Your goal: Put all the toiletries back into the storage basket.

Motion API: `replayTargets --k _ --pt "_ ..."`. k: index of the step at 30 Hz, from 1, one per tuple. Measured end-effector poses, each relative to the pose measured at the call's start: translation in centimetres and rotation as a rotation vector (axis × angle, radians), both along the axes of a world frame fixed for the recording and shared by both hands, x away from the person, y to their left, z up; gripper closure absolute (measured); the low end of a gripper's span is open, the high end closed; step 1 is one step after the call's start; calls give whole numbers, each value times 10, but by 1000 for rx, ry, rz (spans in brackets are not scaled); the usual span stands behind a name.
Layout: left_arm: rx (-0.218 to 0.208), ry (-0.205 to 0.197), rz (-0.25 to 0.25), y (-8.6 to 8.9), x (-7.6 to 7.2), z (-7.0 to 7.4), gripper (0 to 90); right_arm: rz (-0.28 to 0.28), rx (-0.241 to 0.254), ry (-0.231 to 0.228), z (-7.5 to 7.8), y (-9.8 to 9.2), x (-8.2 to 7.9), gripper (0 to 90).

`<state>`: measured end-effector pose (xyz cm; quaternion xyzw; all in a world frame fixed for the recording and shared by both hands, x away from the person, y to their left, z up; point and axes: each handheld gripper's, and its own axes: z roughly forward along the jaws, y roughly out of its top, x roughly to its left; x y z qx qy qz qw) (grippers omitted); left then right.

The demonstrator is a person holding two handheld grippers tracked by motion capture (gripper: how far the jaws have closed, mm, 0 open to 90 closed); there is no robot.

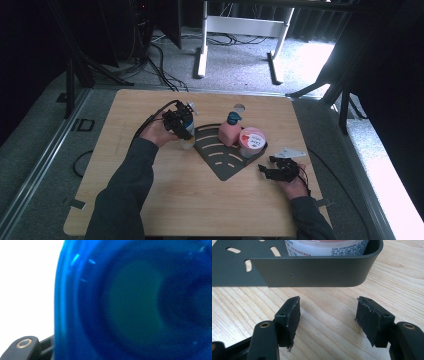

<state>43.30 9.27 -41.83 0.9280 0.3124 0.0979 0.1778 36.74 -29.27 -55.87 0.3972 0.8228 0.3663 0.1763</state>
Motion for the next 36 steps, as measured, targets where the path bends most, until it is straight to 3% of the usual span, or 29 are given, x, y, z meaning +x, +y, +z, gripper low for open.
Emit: replayTargets --k 36 --pt "-8 -8 -29 -29 12 3 556 0 1 1 0 0 0 356"
